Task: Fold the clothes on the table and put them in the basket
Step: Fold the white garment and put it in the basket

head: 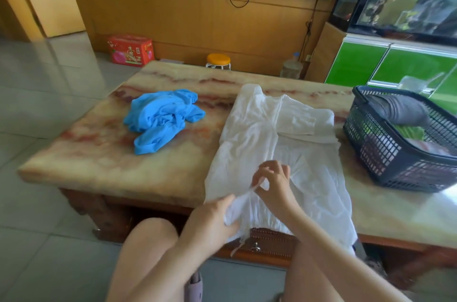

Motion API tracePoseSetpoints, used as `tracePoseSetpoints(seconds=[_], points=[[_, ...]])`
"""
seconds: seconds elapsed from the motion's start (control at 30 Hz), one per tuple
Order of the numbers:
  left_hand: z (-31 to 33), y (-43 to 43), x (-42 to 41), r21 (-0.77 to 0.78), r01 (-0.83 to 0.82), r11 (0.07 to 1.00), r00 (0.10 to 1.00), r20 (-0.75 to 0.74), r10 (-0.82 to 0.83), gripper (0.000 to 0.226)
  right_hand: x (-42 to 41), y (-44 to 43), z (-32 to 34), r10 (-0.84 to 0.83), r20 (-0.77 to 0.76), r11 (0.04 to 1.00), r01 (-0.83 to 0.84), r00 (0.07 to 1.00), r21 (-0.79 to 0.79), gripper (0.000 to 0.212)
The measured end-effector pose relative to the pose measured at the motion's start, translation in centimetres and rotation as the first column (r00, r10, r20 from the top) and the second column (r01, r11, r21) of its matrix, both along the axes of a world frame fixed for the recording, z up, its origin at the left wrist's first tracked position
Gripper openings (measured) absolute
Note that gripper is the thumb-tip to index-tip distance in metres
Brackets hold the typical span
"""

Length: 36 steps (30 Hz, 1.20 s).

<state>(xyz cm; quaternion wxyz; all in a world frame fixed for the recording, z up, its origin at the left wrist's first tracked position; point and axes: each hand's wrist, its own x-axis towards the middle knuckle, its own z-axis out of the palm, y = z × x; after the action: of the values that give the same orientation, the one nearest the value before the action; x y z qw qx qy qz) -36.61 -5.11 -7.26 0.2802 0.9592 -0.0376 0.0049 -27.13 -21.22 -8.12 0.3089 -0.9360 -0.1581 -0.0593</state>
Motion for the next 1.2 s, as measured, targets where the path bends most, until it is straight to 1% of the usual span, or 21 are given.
tracePoseSetpoints(seconds=[0.07, 0.13, 0.2, 0.23, 0.27, 0.37, 0.4, 0.43, 0.47, 0.53, 0.6, 0.63, 0.67, 0.73, 0.8, 0.87, 0.9, 1.0, 1.07, 1.13, 1.2], points=[[-1.4, -1.6, -1.4, 0.089, 0.072, 0.993, 0.996, 0.053, -0.077, 0.028, -2.2, -0.9, -1.4, -0.096, -0.068, 0.994, 0.100, 0.993, 0.053, 0.029], [-3.3, -2.4, -2.0, 0.113, 0.114, 0.987, 0.991, 0.054, -0.121, 0.031, -3.5, -1.7, -2.5, -0.103, -0.151, 0.982, 0.124, 0.983, 0.143, 0.033], [-4.9, -2.6, -1.9, 0.075, 0.129, 0.989, 0.990, 0.052, -0.133, 0.036, -4.2, -2.2, -2.8, -0.107, -0.225, 0.953, 0.164, 0.969, 0.254, 0.025], [-5.5, -2.7, -1.8, 0.046, 0.133, 0.990, 0.990, 0.049, -0.135, 0.037, -4.4, -2.3, -2.7, -0.123, -0.242, 0.940, 0.191, 0.962, 0.283, 0.018], [-6.0, -2.7, -1.7, 0.000, 0.137, 0.991, 0.989, 0.048, -0.137, 0.036, -4.6, -2.4, -2.6, -0.143, -0.246, 0.932, 0.214, 0.959, 0.291, 0.018], [-6.8, -2.6, -1.7, -0.169, 0.169, 0.971, 0.986, 0.024, -0.168, 0.034, -5.1, -2.5, -3.1, -0.155, -0.296, 0.931, 0.240, 0.943, 0.275, 0.055], [-6.9, -2.6, -1.9, -0.217, 0.176, 0.960, 0.984, 0.024, -0.175, 0.036, -5.3, -2.3, -3.3, -0.157, -0.318, 0.931, 0.248, 0.935, 0.269, 0.064], [-7.0, -2.5, -2.1, -0.259, 0.166, 0.952, 0.986, 0.038, -0.161, 0.036, -5.5, -2.2, -3.7, -0.163, -0.330, 0.927, 0.259, 0.930, 0.271, 0.067], [-7.0, -2.4, -2.1, -0.304, 0.130, 0.944, 0.991, 0.070, -0.114, 0.032, -5.5, -2.0, -4.0, -0.177, -0.334, 0.919, 0.277, 0.926, 0.281, 0.066], [-6.8, -1.5, -1.5, -0.417, 0.001, 0.909, 0.990, 0.131, 0.059, 0.020, -5.6, -1.9, -4.4, -0.216, -0.322, 0.891, 0.320, 0.922, 0.320, 0.057], [-6.8, 0.0, -0.4, -0.515, -0.130, 0.847, 0.955, 0.165, 0.246, 0.014, -5.6, -1.9, -4.3, -0.257, -0.284, 0.868, 0.349, 0.924, 0.352, 0.046], [-6.9, 0.8, 0.2, -0.549, -0.191, 0.813, 0.935, 0.149, 0.321, 0.014, -5.5, -2.0, -4.1, -0.272, -0.261, 0.859, 0.356, 0.926, 0.369, 0.043], [-7.0, 1.4, 0.7, -0.582, -0.247, 0.775, 0.926, 0.095, 0.366, 0.016, -5.3, -2.2, -3.9, -0.281, -0.242, 0.846, 0.359, 0.928, 0.395, 0.040], [-7.4, 2.1, 1.3, -0.613, -0.317, 0.724, 0.922, -0.021, 0.386, 0.017, -4.8, -2.4, -3.5, -0.274, -0.228, 0.813, 0.352, 0.934, 0.465, 0.035], [-7.5, 2.2, 1.4, -0.640, -0.349, 0.684, 0.920, -0.097, 0.380, 0.016, -4.4, -2.7, -3.2, -0.256, -0.216, 0.799, 0.333, 0.942, 0.501, 0.032], [-7.2, 1.9, 1.5, -0.690, -0.384, 0.613, 0.917, -0.209, 0.340, 0.016, -4.1, -2.8, -3.1, -0.257, -0.212, 0.815, 0.330, 0.943, 0.476, 0.031], [-7.1, 1.7, 1.4, -0.708, -0.393, 0.587, 0.917, -0.250, 0.312, 0.020, -4.0, -2.8, -3.2, -0.259, -0.216, 0.830, 0.331, 0.941, 0.449, 0.030], [-7.2, 0.8, 1.0, -0.797, -0.368, 0.478, 0.922, -0.248, 0.297, 0.035, -4.1, -2.8, -3.8, -0.240, -0.221, 0.881, 0.307, 0.945, 0.360, 0.028], [-7.1, 0.7, 0.8, -0.830, -0.346, 0.438, 0.924, -0.220, 0.313, 0.042, -4.4, -2.7, -4.2, -0.218, -0.205, 0.908, 0.276, 0.954, 0.316, 0.029], [-7.0, 1.0, 0.7, -0.824, -0.323, 0.465, 0.934, -0.197, 0.298, 0.043, -4.8, -2.6, -4.6, -0.202, -0.194, 0.929, 0.251, 0.960, 0.273, 0.031], [-7.4, 1.4, 0.4, -0.778, -0.318, 0.542, 0.938, -0.177, 0.297, 0.038, -5.1, -2.7, -5.0, -0.188, -0.198, 0.946, 0.232, 0.962, 0.228, 0.034]])
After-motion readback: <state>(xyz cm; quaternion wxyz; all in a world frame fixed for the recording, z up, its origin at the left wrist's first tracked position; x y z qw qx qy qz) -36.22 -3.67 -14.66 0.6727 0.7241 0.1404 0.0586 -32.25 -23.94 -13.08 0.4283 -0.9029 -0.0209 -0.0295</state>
